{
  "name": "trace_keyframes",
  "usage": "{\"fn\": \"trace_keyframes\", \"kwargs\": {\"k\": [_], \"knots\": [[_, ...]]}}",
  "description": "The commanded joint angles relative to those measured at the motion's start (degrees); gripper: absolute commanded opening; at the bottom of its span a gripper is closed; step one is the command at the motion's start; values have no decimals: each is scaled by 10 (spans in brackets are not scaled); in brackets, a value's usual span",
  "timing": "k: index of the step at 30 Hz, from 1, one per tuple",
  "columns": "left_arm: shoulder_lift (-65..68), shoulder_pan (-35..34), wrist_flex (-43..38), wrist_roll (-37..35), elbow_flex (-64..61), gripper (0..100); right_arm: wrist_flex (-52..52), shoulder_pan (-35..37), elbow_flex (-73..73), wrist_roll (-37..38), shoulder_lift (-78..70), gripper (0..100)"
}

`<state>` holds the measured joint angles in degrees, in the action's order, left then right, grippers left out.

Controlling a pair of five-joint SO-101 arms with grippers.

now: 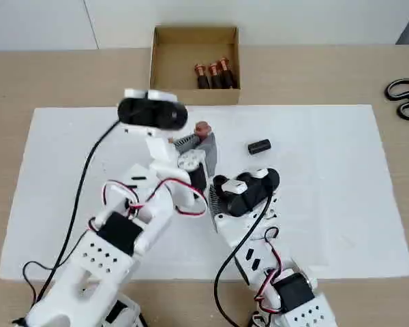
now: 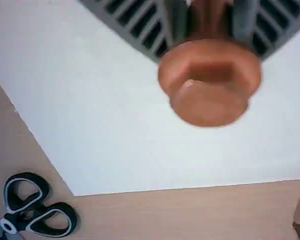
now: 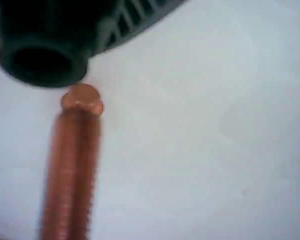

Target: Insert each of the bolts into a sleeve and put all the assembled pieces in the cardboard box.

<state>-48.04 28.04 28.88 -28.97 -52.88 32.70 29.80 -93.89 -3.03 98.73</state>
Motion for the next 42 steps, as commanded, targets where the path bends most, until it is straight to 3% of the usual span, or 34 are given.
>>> {"fn": "trace_keyframes", "kwargs": {"k": [1,36,42], "knots": [[-27,5,-22,5,-3,6,0,5,3,-5,6,4],[-30,6,-22,4,-36,6,-4,28,-6,-4,11,4],[-30,32,-21,4,-36,6,-4,28,-6,-4,11,4]]}}
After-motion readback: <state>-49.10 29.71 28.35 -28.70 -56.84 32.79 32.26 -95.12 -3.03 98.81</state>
